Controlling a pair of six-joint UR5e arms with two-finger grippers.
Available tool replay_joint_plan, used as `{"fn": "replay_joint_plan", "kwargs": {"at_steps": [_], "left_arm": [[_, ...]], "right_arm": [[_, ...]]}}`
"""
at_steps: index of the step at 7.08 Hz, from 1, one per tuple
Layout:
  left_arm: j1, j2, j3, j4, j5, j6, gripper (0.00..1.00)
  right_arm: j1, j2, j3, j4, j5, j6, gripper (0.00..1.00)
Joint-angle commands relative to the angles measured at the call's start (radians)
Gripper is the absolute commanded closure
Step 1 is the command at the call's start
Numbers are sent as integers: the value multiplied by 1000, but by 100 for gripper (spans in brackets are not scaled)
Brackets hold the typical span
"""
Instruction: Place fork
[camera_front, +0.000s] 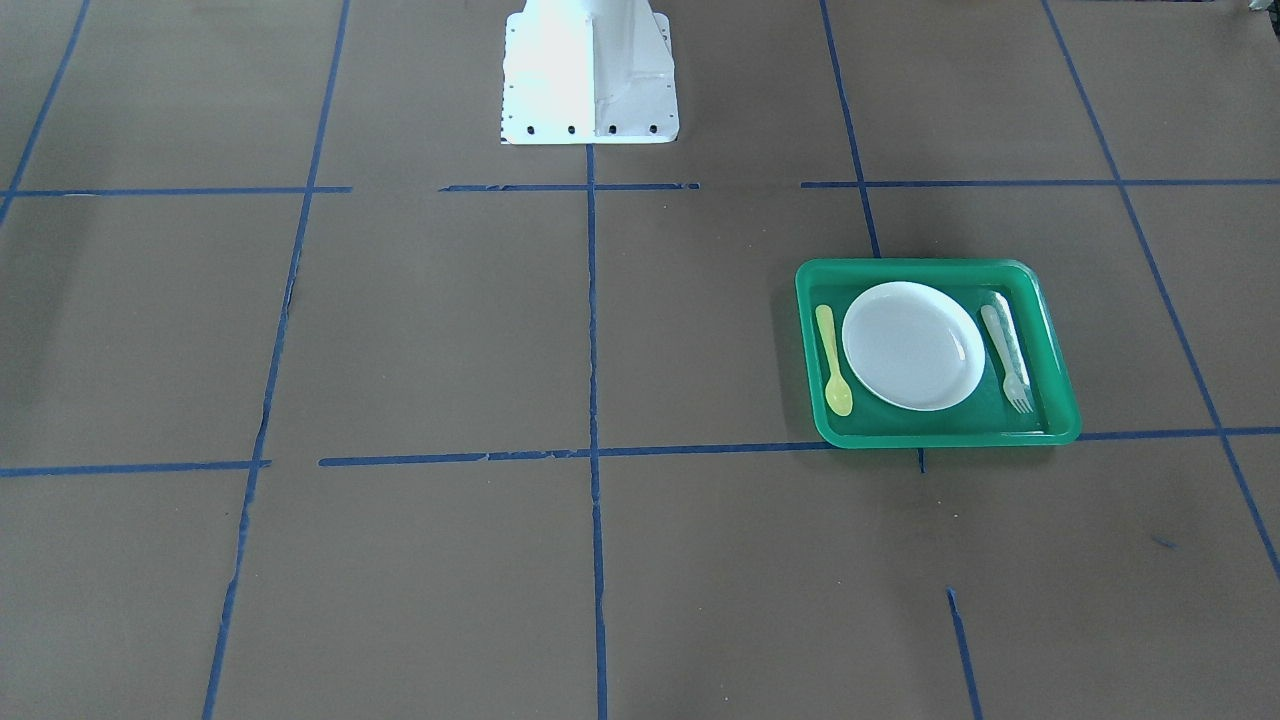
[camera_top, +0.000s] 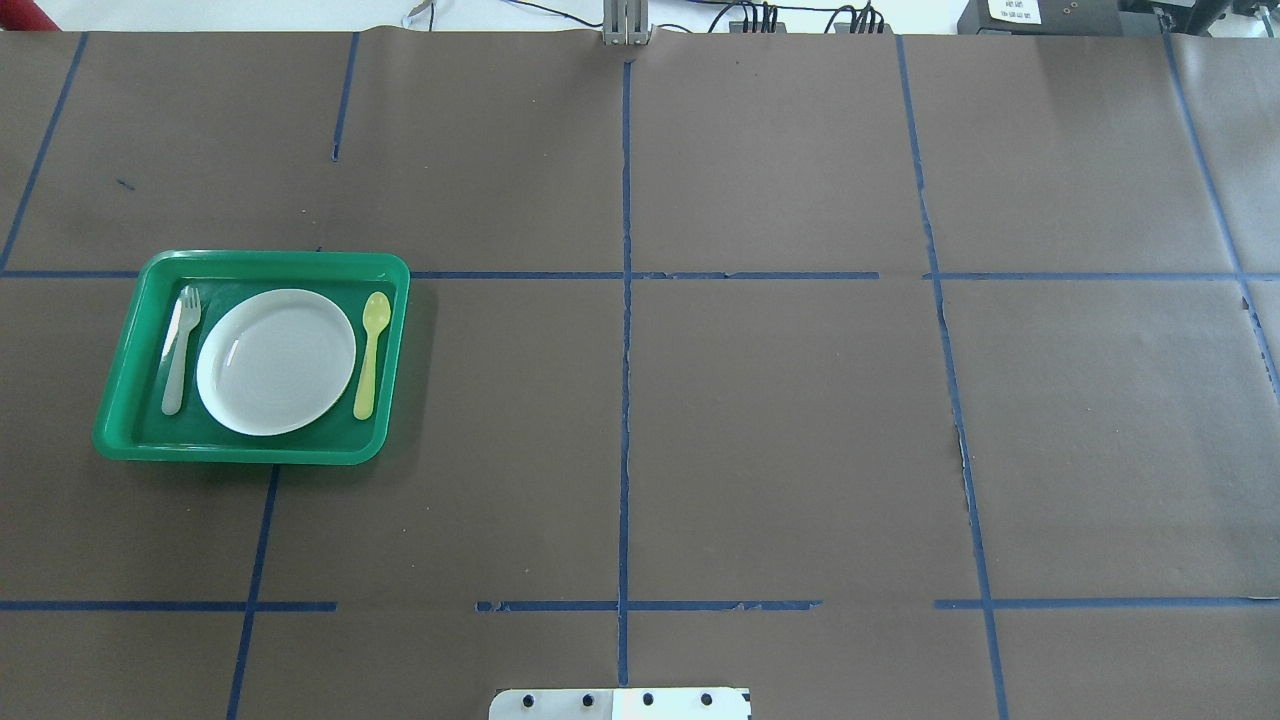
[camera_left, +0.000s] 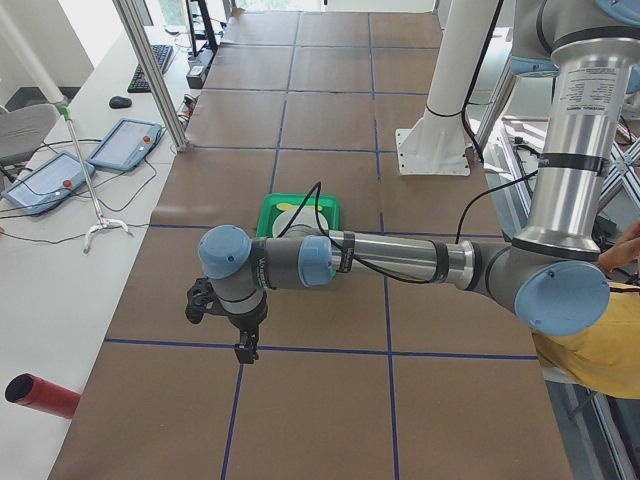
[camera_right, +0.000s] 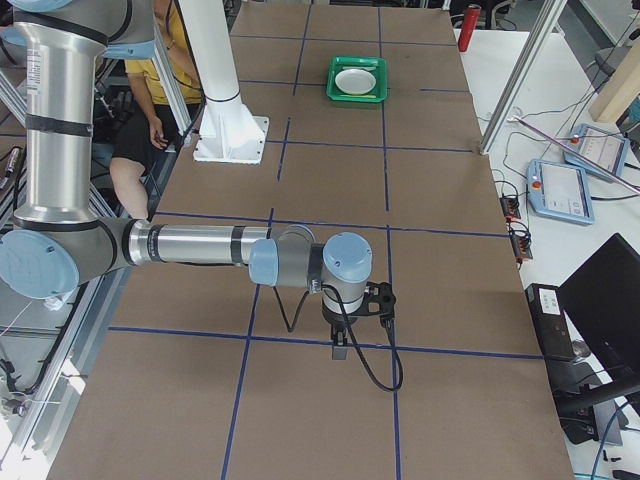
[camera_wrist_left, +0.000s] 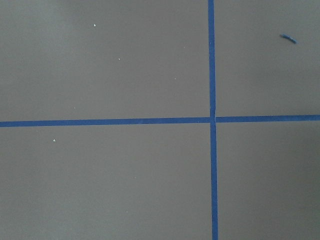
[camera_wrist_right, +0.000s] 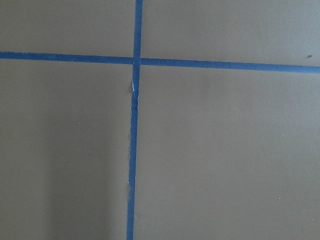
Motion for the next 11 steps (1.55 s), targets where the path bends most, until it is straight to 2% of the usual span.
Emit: {"fn": "replay_joint_plan", "kwargs": {"at_steps": [1, 3, 5, 11], "left_arm": [[19, 0, 9, -18, 2, 8, 0], [19, 11, 13, 2, 8, 117, 0], [17, 9, -2, 63, 5, 123, 0], [17, 8, 3, 54, 2, 121, 0]], "right_arm": [[0, 0, 0, 0, 0, 0, 0], [0, 0, 0, 0, 0, 0, 0], [0, 0, 0, 0, 0, 0, 0], [0, 0, 0, 0, 0, 0, 0]]}}
